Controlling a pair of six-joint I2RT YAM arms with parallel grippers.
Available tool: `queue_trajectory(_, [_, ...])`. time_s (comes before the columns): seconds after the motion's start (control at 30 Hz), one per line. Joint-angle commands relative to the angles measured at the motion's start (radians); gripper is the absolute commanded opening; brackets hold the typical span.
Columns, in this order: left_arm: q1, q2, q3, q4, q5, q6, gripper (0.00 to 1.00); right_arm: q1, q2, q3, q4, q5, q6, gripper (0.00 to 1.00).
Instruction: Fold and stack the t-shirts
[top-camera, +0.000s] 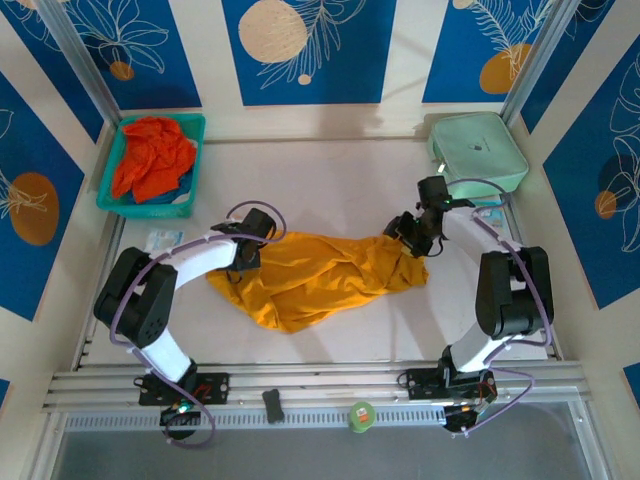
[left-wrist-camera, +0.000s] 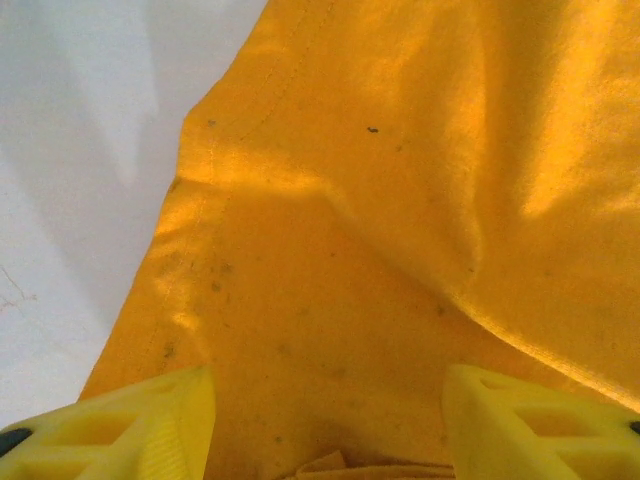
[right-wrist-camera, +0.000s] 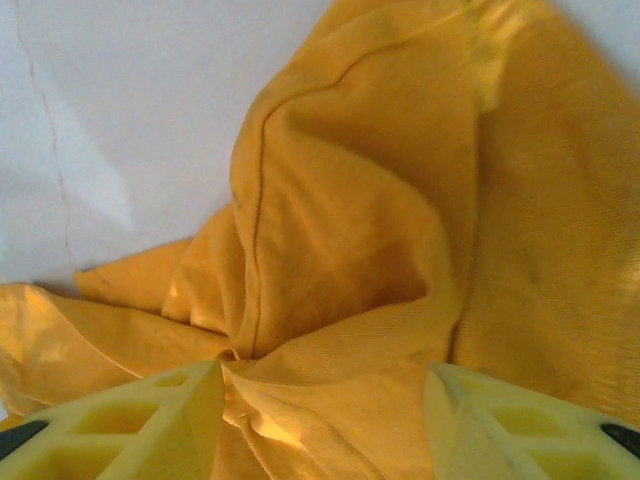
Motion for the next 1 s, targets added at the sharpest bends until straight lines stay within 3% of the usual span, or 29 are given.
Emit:
queue_trajectory(0.0, [0.006,-0.02,-0.012,0.001,0.004,-0.004,0.61,0.039,0.042,0.028,-0.011,0.01,0.009,0.54])
queue_trajectory(0.27, [0.006,-0.02,-0.018,0.01,0.015,-0.003,0.61,0.055,0.097,0.019,0.023,0.024,0.069,0.6])
queue_trajectory(0.47, [0.006,-0.023,-0.019,0.007,0.01,0.003,0.61,0.052,0.086,0.01,0.059,0.071,0.128,0.5])
queue_trajectory(0.67, [0.006,-0.017,-0.017,0.011,0.016,0.008,0.61,0.045,0.11,0.011,0.093,0.067,0.168,0.32])
queue_trajectory(0.83, [0.006,-0.017,-0.018,0.011,0.016,0.011,0.61,0.036,0.121,0.01,0.111,0.057,0.184,0.0])
queue_trajectory(0.97, [0.006,-0.019,-0.019,0.007,0.013,0.012,0.61,0.035,0.087,0.035,0.089,0.076,0.162,0.0])
